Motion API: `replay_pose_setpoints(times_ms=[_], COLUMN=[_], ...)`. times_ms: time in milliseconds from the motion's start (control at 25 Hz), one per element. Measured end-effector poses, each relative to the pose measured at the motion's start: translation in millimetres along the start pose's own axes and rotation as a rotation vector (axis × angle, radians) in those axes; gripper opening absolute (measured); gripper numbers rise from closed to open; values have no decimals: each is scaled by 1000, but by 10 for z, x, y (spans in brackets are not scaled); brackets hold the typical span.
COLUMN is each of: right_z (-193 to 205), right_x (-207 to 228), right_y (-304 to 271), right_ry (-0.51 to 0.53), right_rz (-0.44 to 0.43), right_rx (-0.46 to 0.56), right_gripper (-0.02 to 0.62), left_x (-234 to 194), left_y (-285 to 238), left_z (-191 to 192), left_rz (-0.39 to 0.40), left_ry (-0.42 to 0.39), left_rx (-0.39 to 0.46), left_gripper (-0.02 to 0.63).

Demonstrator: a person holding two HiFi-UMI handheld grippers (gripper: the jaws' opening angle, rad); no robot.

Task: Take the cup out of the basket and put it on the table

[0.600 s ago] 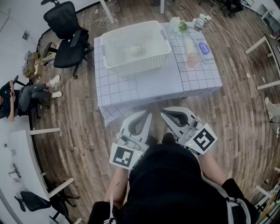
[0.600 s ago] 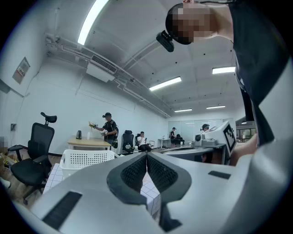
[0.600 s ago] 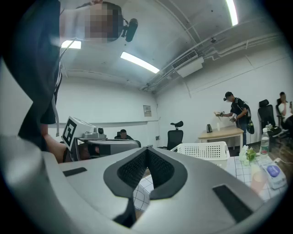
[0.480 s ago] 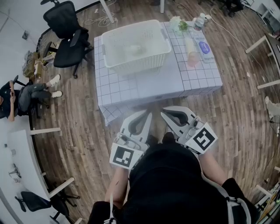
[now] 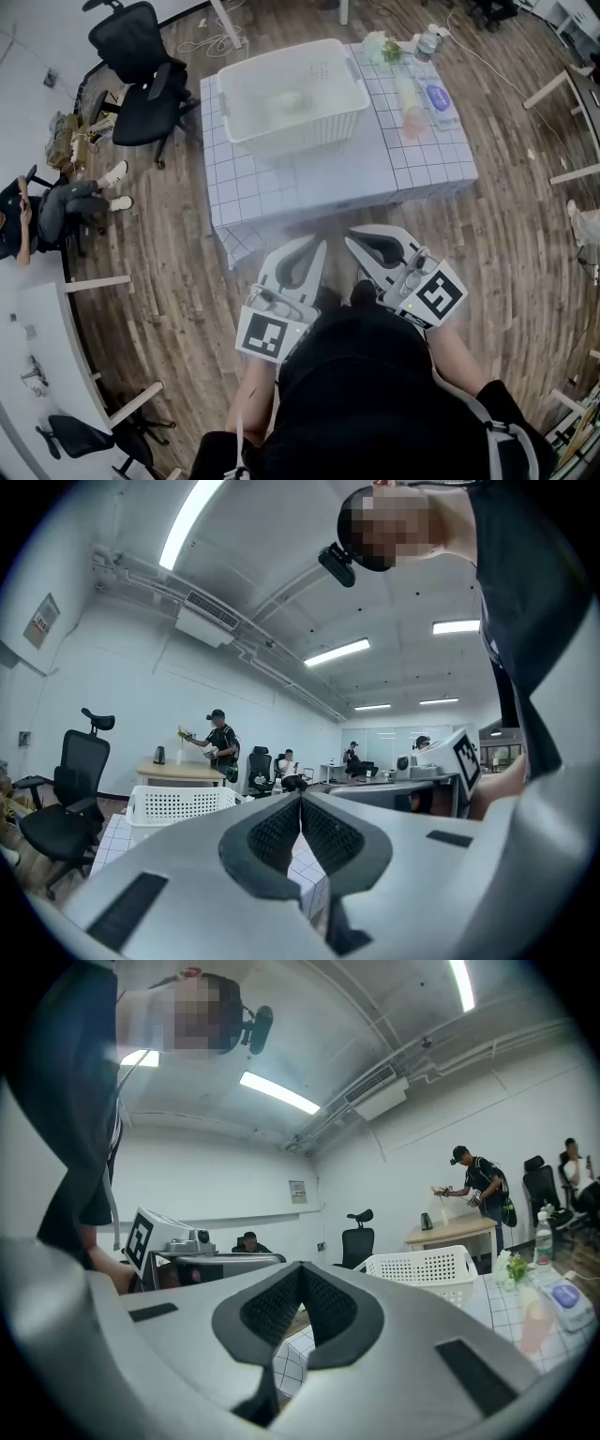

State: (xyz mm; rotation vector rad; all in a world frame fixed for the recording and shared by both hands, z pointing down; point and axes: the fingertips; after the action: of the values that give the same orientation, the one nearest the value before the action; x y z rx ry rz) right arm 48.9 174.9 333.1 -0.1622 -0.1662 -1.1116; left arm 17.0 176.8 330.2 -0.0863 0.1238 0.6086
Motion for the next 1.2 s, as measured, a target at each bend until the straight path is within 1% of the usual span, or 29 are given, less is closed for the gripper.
replay_pose_setpoints(times_ms=[160, 480, 640, 840, 1000, 1200], right_z=[92, 161, 213, 263, 261, 217], right_x=[-44, -198, -251, -301, -249, -68], right_y=[-44, -242, -346, -418, -453, -539], right_ry=[12, 11, 7, 3, -2, 5], right_rz=[-7, 32, 59, 71, 71, 49], right_rx=[-40, -52, -54, -70, -81, -67], right_gripper=[14, 14, 14, 14, 14, 14], left_x=[-52, -205, -303, -385, -436, -524], left_y=[46, 203, 271, 298, 256, 130], left_z=[-12, -32, 18, 115, 118, 95], left_rz=[8, 40, 63, 69, 67, 44], left_ry=[1, 1, 3, 32, 41, 28], left_rx=[5, 5, 0, -9, -18, -12], left_gripper=[11, 11, 11, 11, 11, 11])
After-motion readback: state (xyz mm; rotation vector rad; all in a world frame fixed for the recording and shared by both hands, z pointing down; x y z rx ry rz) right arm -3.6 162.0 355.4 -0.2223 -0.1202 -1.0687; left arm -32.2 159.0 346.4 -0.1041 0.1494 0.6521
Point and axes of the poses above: the fingertips, and each gripper's own axes: y backward along the fingers, x to its right, z out of its underside, and after that the axes turned 2 degrees about -y, right-handed
